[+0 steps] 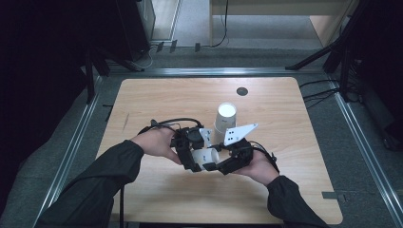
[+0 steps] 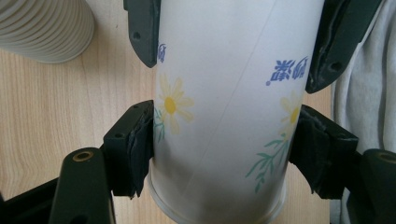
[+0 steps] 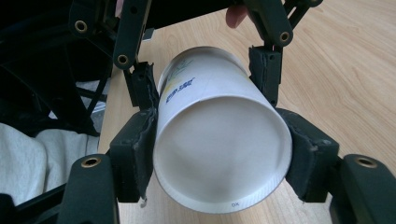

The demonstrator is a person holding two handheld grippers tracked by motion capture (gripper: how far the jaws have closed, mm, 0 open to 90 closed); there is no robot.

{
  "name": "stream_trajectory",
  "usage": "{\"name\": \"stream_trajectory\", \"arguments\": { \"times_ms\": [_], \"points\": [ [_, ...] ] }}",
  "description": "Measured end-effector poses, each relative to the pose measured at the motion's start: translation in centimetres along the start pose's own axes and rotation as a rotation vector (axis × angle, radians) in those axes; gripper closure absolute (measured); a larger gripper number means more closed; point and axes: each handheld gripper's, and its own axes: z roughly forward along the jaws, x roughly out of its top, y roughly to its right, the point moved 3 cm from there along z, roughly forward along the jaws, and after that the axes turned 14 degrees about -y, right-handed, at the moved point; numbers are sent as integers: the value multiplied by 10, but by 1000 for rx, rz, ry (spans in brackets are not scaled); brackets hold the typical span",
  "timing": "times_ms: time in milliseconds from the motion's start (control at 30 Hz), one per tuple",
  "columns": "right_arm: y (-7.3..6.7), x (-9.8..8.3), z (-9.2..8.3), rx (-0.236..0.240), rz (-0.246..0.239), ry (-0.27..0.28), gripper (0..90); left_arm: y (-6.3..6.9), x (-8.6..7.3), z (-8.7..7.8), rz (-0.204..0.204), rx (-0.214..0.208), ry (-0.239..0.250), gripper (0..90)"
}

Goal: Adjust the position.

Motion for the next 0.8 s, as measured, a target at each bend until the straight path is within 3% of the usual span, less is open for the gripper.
{"name": "stream_trajectory", "arguments": {
  "times_ms": [133,333,467,800],
  "points": [
    [0,1,-1,1,-2,0,350,0,-1,-1,-9,-4,15,266],
    [2,0,-4,-10,6,4,349,-2,-5,-2,-48,12,69,129],
    [4,-1,-10,-13,11,16,350,-2,-10,-3,-65,12,109,105],
    [5,-6,-21,-22,15,37,349,-5,-31,-8,-118,-11,266,111]
  ]
}}
